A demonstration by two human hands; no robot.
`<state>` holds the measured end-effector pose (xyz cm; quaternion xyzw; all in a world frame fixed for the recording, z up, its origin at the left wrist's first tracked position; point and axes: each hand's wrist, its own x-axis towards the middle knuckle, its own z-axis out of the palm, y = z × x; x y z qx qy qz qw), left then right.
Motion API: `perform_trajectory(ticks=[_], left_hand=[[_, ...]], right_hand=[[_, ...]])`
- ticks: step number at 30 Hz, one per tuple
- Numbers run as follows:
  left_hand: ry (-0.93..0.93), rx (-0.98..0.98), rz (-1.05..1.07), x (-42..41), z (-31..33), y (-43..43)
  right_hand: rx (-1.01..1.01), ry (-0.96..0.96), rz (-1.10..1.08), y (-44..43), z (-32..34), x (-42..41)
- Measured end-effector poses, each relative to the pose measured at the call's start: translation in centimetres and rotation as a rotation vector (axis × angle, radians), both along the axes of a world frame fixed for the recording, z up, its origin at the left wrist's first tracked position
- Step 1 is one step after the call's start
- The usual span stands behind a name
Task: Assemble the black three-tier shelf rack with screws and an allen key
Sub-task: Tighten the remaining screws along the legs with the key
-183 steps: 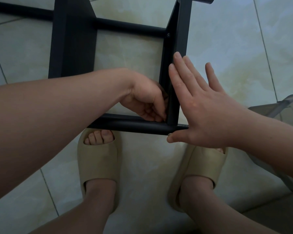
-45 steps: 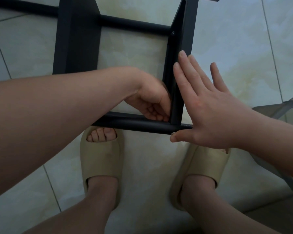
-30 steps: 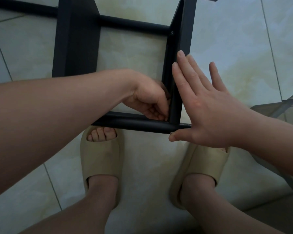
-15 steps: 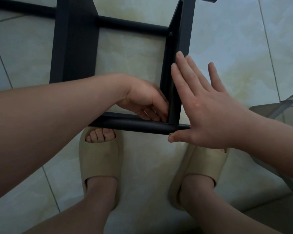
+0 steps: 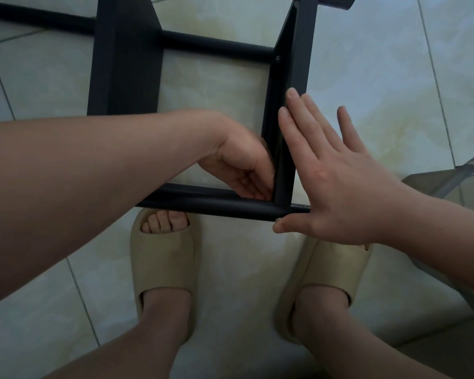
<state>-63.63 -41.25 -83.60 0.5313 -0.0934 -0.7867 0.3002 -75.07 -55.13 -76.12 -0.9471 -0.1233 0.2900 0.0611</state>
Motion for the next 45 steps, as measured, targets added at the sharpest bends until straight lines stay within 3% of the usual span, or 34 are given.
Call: perform_trajectory(ticks=[22,31,45], left_hand=[[-0.079,-0.031,-0.014,0.05,-0.14,-0.29],[0.051,-0.029,0.023,0.05,-0.3,0.31],[-0.077,-0.024,-0.012,-0.58,-0.46,0.12]], right_hand=[[0.024,-0.051,0.046,-0.7,-0.85,-0.11],[0.027,-0.031,0.031,-0.61,-0.71,-0.09],[0.046,-0.031,0.019,-0.56,-0.67,-0.06]])
